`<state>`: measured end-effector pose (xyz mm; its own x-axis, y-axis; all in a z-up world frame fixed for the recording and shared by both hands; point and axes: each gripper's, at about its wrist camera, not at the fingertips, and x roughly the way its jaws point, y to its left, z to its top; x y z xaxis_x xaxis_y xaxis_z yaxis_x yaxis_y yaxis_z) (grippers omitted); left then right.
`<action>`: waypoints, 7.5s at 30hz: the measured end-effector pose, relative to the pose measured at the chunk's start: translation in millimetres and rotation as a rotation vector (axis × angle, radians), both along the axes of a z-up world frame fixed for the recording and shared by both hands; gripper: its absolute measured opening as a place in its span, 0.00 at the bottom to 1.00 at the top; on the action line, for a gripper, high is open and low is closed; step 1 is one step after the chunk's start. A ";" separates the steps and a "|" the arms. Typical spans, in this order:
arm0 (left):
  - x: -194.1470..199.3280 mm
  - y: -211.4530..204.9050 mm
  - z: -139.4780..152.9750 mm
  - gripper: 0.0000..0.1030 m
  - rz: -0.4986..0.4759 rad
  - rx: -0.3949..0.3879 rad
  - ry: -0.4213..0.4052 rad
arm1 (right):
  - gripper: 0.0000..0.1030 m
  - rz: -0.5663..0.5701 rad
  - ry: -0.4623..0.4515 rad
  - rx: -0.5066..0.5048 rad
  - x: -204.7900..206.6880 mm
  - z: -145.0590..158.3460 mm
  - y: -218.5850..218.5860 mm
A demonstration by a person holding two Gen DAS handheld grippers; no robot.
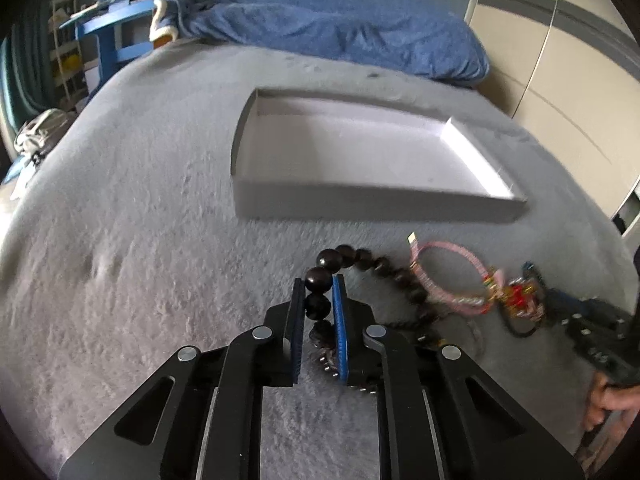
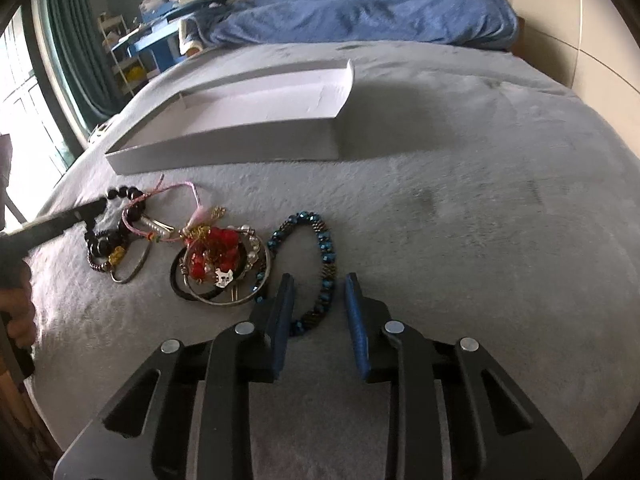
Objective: Organize jewelry
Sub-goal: 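Grasp the large black bead bracelet with the left tool while the right tool grasps the blue beaded bracelet, then carry both bracelets into the grey tray and open both tools to release them, then withdraw both tools from the tray back over the jewelry pile, then grasp the dark red bead bracelet with the left tool while the right tool grasps the silver hoop, then set the red bracelet on the black one while the right tool drops the hoop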
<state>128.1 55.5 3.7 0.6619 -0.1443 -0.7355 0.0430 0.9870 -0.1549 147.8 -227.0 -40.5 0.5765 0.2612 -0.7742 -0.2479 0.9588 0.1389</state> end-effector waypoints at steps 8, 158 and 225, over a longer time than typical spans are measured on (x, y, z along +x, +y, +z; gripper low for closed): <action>-14.3 -2.5 40.0 0.14 -0.010 -0.017 -0.078 | 0.07 0.015 -0.080 0.039 -6.0 29.6 -2.8; -4.3 15.1 -7.8 0.06 0.062 0.037 0.115 | 0.49 0.165 -0.065 0.092 -3.6 36.4 36.9; 29.1 7.0 88.9 0.06 -0.085 -0.063 -0.222 | 0.49 0.187 -0.202 0.061 79.2 68.7 53.3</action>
